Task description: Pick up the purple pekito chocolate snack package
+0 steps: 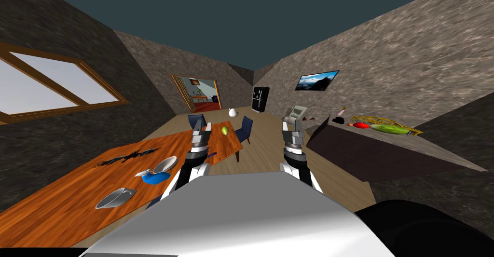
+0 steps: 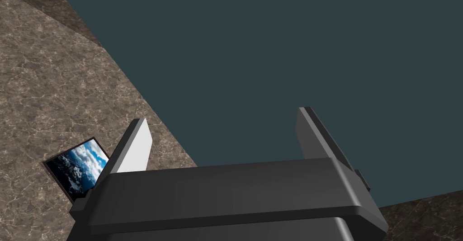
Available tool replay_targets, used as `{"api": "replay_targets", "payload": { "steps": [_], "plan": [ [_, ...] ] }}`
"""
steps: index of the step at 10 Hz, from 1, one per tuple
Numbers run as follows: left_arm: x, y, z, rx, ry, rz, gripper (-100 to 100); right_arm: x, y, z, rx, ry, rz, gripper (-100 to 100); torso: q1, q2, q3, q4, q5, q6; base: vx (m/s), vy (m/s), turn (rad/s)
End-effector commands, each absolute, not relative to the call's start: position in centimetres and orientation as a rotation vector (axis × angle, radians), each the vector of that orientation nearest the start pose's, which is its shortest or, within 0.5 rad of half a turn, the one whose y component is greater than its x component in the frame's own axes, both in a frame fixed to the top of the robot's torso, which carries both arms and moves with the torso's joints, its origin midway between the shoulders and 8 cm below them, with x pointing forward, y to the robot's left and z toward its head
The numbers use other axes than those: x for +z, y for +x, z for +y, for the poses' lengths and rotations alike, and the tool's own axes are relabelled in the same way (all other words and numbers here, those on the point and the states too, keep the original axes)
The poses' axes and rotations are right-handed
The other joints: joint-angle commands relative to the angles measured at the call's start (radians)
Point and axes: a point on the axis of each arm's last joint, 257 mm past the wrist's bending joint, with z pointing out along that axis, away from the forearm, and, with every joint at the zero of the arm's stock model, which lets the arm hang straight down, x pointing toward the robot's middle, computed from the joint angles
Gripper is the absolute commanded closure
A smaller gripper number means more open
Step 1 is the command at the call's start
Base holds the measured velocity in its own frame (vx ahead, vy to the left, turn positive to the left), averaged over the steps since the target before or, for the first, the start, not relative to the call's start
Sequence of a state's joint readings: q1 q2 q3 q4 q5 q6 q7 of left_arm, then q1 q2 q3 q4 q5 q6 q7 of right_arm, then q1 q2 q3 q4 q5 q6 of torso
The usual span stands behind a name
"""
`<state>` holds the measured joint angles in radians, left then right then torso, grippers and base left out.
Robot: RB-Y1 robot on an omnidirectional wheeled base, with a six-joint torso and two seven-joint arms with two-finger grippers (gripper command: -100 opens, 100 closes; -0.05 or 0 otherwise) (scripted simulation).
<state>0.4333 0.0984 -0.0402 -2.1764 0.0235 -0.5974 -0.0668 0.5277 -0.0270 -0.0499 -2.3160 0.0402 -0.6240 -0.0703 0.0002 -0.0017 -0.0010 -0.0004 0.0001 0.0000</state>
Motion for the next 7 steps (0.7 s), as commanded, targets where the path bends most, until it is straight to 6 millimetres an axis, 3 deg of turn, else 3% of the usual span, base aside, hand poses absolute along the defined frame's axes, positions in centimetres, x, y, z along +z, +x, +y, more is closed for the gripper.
{"api": "replay_targets", "payload": {
  "steps": [1, 7],
  "plan": [
    [-0.1, 37.0, 26.2, -1.321, -0.577, 0.714, -100, 5.4, 31.1, -28.1, 1.319, 0.516, 0.555, 0, 0.000, 0.000, 0.000, 0.000, 0.000, 0.000, 0.023, -0.007, -0.007],
    [-7.7, 42.3, 29.8, -1.275, -0.764, 0.844, -100, 5.4, 31.1, -28.1, 1.319, 0.516, 0.555, 0, 0.000, 0.000, 0.000, 0.000, 0.000, 0.000, 0.023, -0.004, -0.008]
  ]
}}
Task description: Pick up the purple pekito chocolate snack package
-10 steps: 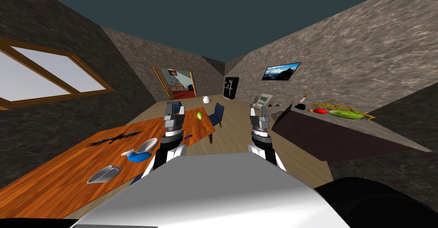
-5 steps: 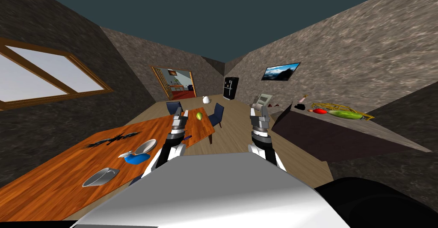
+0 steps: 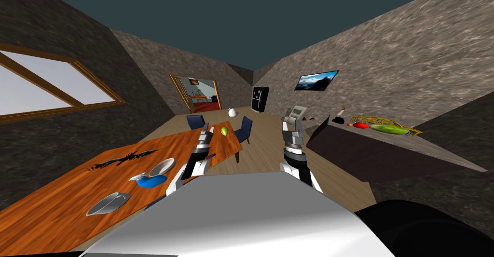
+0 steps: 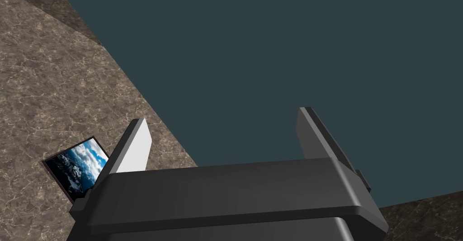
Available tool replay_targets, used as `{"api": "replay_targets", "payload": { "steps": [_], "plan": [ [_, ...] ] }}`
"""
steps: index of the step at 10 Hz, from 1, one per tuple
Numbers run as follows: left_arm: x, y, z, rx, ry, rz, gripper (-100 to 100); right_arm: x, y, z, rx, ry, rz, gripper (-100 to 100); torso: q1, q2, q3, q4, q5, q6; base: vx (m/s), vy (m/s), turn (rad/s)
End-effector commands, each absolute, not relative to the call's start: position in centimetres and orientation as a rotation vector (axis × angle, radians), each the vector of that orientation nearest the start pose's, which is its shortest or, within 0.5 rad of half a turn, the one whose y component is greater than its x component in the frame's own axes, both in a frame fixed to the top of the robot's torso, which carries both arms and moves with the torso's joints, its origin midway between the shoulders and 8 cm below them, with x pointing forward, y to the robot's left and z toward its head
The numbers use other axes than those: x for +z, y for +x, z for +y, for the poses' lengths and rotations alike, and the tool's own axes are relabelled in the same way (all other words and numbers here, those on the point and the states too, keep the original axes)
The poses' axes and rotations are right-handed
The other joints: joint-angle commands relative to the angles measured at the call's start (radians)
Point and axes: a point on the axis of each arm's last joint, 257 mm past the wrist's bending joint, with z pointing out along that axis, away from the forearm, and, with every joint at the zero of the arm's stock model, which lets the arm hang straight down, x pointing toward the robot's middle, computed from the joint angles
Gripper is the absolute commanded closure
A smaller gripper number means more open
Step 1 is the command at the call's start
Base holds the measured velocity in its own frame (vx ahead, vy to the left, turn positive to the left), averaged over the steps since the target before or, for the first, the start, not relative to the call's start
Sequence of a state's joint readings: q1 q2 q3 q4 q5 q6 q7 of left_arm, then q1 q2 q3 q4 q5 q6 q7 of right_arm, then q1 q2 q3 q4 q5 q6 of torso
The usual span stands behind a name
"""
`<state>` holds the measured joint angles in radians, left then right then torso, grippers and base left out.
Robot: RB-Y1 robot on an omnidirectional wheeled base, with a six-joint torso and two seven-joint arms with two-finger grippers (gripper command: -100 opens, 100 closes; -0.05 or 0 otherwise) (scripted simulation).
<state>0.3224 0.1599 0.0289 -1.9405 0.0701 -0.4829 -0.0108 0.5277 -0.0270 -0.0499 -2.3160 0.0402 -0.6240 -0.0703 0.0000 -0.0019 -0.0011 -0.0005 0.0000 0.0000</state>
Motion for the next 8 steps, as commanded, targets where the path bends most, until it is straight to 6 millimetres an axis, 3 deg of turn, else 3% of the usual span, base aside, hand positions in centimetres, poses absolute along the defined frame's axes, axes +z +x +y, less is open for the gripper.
{"api": "replay_targets", "payload": {
  "steps": [1, 3, 8],
  "plan": [
    [-9.0, 43.2, 30.6, -1.266, -0.806, 0.860, -100, 5.4, 31.1, -28.1, 1.319, 0.516, 0.555, 0, 0.000, 0.000, 0.000, 0.000, 0.000, 0.000, 0.035, -0.005, -0.012],
    [-11.7, 44.3, 31.8, -1.244, -0.873, 0.892, -100, 5.4, 31.1, -28.1, 1.319, 0.516, 0.555, 0, 0.000, 0.000, 0.000, 0.000, 0.000, 0.000, 0.021, -0.007, -0.004],
    [-16.3, 46.0, 34.1, -1.206, -0.997, 0.935, -100, 5.4, 31.1, -28.1, 1.319, 0.516, 0.555, 0, 0.000, 0.000, 0.000, 0.000, 0.000, 0.000, 0.017, -0.003, -0.005]
  ]
}}
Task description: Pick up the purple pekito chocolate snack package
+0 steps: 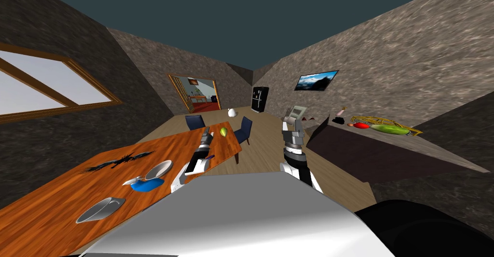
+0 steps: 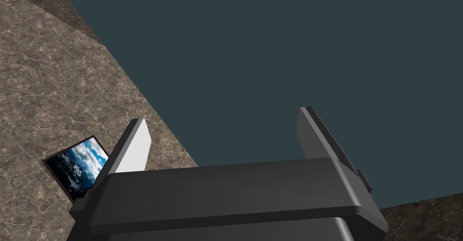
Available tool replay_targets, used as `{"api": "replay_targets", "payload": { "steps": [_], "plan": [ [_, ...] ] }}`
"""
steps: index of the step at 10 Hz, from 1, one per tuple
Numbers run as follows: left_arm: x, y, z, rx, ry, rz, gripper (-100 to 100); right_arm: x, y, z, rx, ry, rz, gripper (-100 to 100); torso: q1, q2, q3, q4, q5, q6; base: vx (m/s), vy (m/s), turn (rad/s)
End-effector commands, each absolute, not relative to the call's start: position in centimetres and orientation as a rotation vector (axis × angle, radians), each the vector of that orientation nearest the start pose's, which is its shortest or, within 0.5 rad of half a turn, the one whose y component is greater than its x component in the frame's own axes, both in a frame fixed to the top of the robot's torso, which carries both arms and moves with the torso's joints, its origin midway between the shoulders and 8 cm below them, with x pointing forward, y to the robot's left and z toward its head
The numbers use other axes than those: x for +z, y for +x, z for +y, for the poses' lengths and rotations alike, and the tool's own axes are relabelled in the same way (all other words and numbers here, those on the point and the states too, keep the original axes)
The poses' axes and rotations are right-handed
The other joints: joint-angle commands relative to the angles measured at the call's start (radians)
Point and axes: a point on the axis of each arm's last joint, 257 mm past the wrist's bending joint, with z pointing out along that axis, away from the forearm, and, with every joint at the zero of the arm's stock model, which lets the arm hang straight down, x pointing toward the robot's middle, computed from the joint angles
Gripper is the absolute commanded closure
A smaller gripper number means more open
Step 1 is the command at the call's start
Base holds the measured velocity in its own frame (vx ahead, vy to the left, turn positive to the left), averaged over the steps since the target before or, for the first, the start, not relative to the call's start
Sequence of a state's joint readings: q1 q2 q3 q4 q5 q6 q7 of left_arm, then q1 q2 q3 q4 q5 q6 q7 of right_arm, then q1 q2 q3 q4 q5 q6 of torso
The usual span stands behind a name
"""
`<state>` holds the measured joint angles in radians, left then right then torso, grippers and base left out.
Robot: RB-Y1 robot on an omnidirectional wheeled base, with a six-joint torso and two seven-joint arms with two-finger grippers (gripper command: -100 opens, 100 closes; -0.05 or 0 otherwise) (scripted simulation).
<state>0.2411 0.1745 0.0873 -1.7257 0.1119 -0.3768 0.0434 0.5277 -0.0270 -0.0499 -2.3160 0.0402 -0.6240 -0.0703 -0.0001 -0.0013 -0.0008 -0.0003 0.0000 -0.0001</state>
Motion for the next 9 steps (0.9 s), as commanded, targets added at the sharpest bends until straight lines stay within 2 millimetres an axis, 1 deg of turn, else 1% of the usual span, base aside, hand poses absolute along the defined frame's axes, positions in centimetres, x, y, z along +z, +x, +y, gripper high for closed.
{"api": "replay_targets", "payload": {
  "steps": [1, 2, 3, 4, 5, 6, 7, 8, 9],
  "plan": [
    [-17.2, 46.7, 34.9, -1.200, -1.038, 0.937, -100, 5.4, 31.1, -28.1, 1.319, 0.516, 0.555, 0, 0.000, 0.000, 0.000, 0.000, 0.000, 0.000, 0.019, -0.006, -0.009],
    [-18.5, 46.7, 35.2, -1.187, -1.060, 0.951, -100, 5.4, 31.1, -28.1, 1.319, 0.516, 0.555, 0, 0.000, 0.000, 0.000, 0.000, 0.000, 0.000, 0.018, -0.003, -0.005],
    [-19.7, 47.3, 36.0, -1.178, -1.108, 0.955, -100, 5.4, 31.1, -28.1, 1.319, 0.516, 0.555, 0, 0.000, 0.000, 0.000, 0.000, 0.000, 0.000, 0.019, -0.002, -0.007],
    [-20.8, 47.2, 36.2, -1.167, -1.126, 0.966, -100, 5.4, 31.1, -28.1, 1.319, 0.516, 0.555, 0, 0.000, 0.000, 0.000, 0.000, 0.000, 0.000, 0.016, -0.002, -0.005],
    [-21.8, 47.8, 37.1, -1.159, -1.172, 0.966, -100, 5.4, 31.1, -28.1, 1.319, 0.516, 0.555, 0, 0.000, 0.000, 0.000, 0.000, 0.000, 0.000, 0.019, -0.003, -0.006],
    [-23.1, 47.7, 37.3, -1.145, -1.194, 0.979, -100, 5.4, 31.1, -28.1, 1.319, 0.516, 0.555, 0, 0.000, 0.000, 0.000, 0.000, 0.000, 0.000, 0.018, -0.003, -0.005],
    [-24.0, 48.3, 38.1, -1.139, -1.240, 0.975, -100, 5.4, 31.1, -28.1, 1.319, 0.516, 0.555, 0, 0.000, 0.000, 0.000, 0.000, 0.000, 0.000, 0.020, -0.005, -0.006],
    [-25.5, 48.0, 38.4, -1.123, -1.265, 0.990, -100, 5.4, 31.1, -28.1, 1.319, 0.516, 0.555, 0, 0.000, 0.000, 0.000, 0.000, 0.000, 0.000, 0.018, -0.005, -0.009],
    [-26.6, 48.5, 39.1, -1.115, -1.315, 0.986, -100, 5.4, 31.1, -28.1, 1.319, 0.516, 0.555, 0, 0.000, 0.000, 0.000, 0.000, 0.000, 0.000, 0.019, -0.005, -0.004]
  ]
}}
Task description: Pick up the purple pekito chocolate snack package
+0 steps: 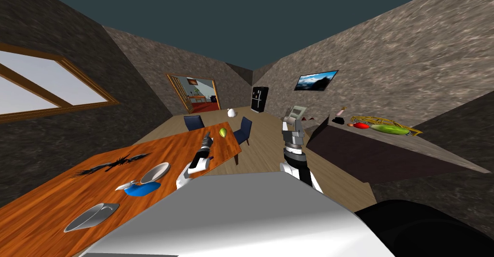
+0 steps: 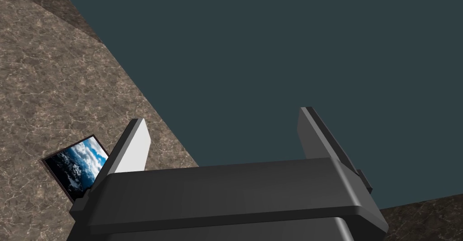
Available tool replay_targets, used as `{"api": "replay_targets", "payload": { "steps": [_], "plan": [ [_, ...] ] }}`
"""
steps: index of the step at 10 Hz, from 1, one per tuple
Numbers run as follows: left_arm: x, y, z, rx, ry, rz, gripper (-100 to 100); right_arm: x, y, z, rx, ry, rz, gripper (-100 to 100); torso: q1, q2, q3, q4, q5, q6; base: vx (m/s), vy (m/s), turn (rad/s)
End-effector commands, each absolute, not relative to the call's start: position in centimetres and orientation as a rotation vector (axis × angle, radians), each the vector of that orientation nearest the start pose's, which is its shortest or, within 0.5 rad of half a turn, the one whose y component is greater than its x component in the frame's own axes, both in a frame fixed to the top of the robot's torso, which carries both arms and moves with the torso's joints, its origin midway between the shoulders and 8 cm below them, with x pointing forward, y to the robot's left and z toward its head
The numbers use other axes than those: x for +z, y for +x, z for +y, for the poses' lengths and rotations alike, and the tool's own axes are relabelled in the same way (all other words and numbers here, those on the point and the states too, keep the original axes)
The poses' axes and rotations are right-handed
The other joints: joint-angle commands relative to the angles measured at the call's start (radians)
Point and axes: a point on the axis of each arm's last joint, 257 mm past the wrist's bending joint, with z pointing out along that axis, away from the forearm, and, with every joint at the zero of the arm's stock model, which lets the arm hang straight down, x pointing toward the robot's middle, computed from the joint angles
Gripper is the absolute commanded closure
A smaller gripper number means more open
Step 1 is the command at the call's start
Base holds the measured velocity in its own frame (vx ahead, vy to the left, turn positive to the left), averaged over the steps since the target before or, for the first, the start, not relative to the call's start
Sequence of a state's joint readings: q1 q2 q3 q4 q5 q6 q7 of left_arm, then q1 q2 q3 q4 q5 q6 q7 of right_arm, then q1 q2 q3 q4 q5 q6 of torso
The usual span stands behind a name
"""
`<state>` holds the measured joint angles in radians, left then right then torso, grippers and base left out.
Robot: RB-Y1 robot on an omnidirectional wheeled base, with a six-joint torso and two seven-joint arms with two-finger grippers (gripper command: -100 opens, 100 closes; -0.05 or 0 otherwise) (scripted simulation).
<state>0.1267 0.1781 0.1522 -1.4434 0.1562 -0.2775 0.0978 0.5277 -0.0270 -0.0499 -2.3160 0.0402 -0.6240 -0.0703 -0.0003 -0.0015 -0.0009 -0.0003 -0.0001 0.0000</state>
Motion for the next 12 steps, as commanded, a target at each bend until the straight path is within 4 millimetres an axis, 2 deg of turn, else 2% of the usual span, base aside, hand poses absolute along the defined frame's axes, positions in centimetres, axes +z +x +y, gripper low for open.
{"api": "replay_targets", "payload": {
  "steps": [1, 3, 4, 5, 12],
  "plan": [
    [-27.9, 48.2, 39.4, -1.099, -1.338, 0.999, -100, 5.4, 31.1, -28.1, 1.319, 0.516, 0.555, 0, 0.000, 0.000, 0.000, 0.000, 0.000, 0.000, 0.017, -0.003, -0.007],
    [-30.4, 48.3, 40.3, -1.074, -1.413, 1.006, -100, 5.4, 31.1, -28.1, 1.319, 0.516, 0.555, 0, 0.000, 0.000, 0.000, 0.000, 0.000, 0.000, 0.018, -0.003, -0.005],
    [-30.4, 48.3, 40.3, -1.074, -1.413, 1.006, -100, 5.4, 31.1, -28.1, 1.319, 0.516, 0.555, 0, 0.000, 0.000, 0.000, 0.000, 0.000, 0.000, 0.009, -0.002, 0.000],
    [-31.4, 48.7, 40.9, -1.067, -1.464, 0.997, -100, 5.4, 31.1, -28.1, 1.319, 0.516, 0.555, 0, 0.000, 0.001, 0.000, 0.000, 0.000, 0.000, 0.014, -0.005, -0.009],
    [-40.2, 47.1, 42.9, -0.964, -1.724, 1.013, -100, 5.4, 31.1, -28.1, 1.319, 0.516, 0.555, 0, 0.000, 0.000, 0.000, 0.000, 0.000, 0.000, 0.016, -0.006, -0.006]
  ]
}}
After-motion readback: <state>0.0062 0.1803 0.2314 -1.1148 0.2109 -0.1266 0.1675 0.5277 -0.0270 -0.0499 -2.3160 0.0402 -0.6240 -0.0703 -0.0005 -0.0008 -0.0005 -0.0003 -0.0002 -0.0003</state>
